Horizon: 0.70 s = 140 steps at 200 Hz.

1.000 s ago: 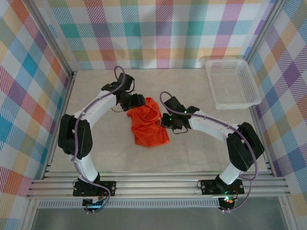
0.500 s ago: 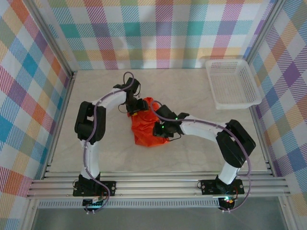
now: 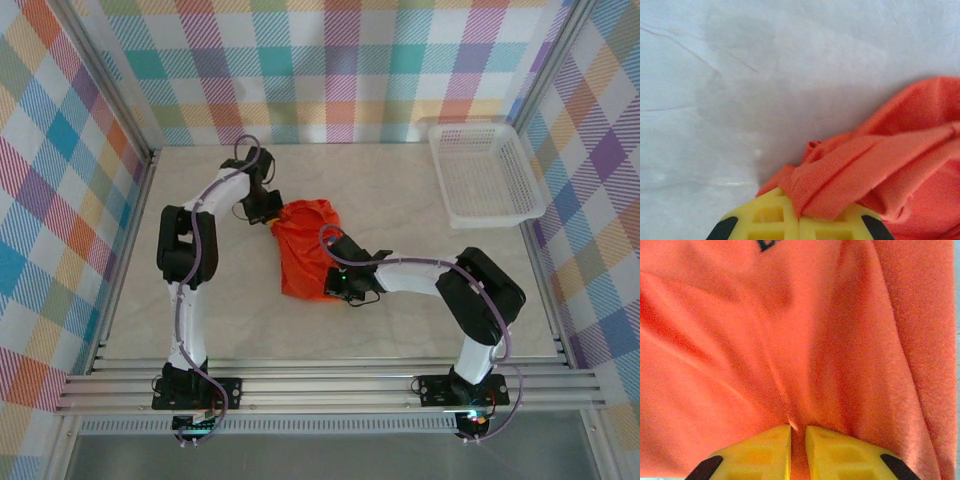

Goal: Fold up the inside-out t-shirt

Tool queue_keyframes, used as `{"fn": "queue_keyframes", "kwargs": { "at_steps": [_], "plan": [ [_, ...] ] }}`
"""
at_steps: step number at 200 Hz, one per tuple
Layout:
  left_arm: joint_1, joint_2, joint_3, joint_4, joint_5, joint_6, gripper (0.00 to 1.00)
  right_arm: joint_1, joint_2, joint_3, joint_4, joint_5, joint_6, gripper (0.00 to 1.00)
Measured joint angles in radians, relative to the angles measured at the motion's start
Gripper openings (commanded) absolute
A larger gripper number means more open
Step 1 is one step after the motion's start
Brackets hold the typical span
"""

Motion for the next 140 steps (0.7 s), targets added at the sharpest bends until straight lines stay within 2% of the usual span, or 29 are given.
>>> {"fn": "queue_keyframes", "kwargs": {
  "at_steps": [4,15,32,50,65,93,120,140],
  "plan": [
    [0.004,0.0,0.007,-0.009,-0.003,0.0,0.0,0.0,0.0,0.0,0.0,0.0,0.0,0.18],
    [0.008,0.0,0.021,-0.024,-0.004,-0.001,0.11,0.0,0.0,0.001,0.0,0.001,0.0,0.18],
    [0.008,0.0,0.027,-0.023,-0.003,-0.005,0.44,0.002,0.001,0.01,-0.01,0.001,-0.003,0.21],
    [0.005,0.0,0.035,-0.02,0.007,-0.006,0.58,0.004,0.005,0.038,-0.045,0.002,-0.014,0.29],
    [0.005,-0.001,0.042,-0.019,0.01,-0.006,0.59,0.006,0.005,0.074,-0.112,0.017,-0.039,0.39],
    [0.0,-0.051,0.005,-0.029,0.004,0.0,0.56,-0.017,0.002,0.165,-0.23,0.053,-0.099,0.42],
    [-0.018,-0.27,-0.203,-0.019,0.013,0.004,0.47,-0.127,-0.003,0.237,-0.244,0.059,-0.164,0.42],
    [-0.042,-0.467,-0.405,0.024,0.087,-0.007,0.46,-0.213,0.0,0.26,-0.241,0.031,-0.202,0.43]
  ]
}}
